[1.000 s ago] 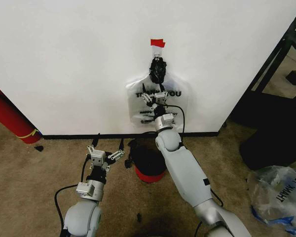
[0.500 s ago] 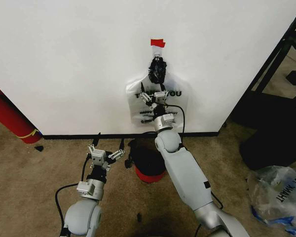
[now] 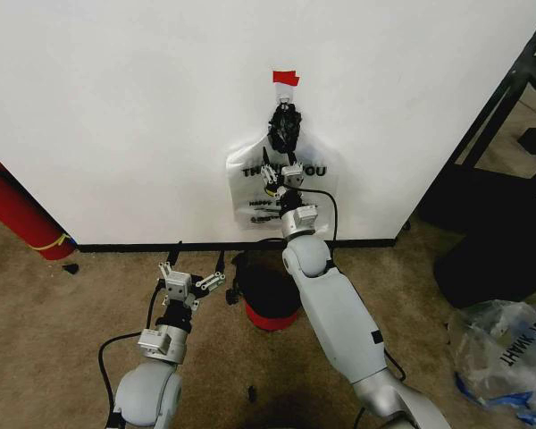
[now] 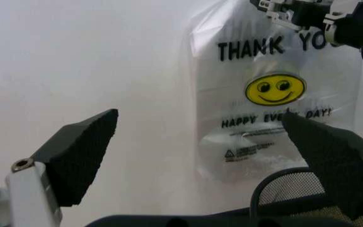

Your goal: Pick up the garbage bag from the wall and place it over the trash bin.

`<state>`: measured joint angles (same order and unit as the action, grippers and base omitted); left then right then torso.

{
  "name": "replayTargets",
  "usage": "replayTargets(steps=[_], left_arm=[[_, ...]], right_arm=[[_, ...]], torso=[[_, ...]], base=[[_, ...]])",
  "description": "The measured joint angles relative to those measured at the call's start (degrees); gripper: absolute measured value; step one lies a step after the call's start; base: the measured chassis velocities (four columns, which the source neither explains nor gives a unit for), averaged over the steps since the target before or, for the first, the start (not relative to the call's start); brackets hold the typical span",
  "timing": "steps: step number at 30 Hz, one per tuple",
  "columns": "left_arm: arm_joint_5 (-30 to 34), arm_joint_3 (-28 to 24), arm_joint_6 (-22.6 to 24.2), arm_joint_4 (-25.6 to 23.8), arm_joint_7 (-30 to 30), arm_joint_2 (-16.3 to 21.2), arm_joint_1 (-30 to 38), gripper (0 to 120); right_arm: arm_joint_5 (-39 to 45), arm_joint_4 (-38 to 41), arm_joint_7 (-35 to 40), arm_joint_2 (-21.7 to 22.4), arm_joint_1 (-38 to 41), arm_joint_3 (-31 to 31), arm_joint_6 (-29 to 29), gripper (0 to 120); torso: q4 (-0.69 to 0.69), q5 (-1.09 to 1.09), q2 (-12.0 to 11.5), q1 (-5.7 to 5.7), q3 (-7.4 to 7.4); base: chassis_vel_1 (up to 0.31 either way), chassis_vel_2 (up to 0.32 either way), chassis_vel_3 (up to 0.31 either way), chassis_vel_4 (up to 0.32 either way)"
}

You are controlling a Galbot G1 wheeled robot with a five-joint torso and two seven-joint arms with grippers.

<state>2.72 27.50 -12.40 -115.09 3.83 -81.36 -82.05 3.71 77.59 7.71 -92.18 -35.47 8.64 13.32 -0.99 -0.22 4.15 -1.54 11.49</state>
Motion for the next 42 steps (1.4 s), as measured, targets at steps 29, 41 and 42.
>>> replayTargets(steps=[29,41,42], left_arm=[[-0.3,0.1,-0.7,0.1,-0.6,-0.4,-0.6,100],[-1.1,0.1,-0.9,-0.7,-0.6,-0.7,-1.6,100],[-1.2,0.2,-0.9,-0.8,-0.6,-0.7,-1.7,100]], right_arm=[[0.0,-3.2,0.0,0.1,2.7,1.4,0.1,18],[0.7,1.1,-0.6,1.7,-1.1,0.8,0.4,0],[0.7,1.6,-0.7,2.0,-1.7,0.8,0.6,0]], torso=[[0.01,0.0,0.0,0.0,0.0],[0.0,0.0,0.0,0.0,0.0],[0.0,0.0,0.0,0.0,0.0]], base=[[0.0,0.0,0.0,0.0],[0.0,0.0,0.0,0.0],[0.0,0.0,0.0,0.0]])
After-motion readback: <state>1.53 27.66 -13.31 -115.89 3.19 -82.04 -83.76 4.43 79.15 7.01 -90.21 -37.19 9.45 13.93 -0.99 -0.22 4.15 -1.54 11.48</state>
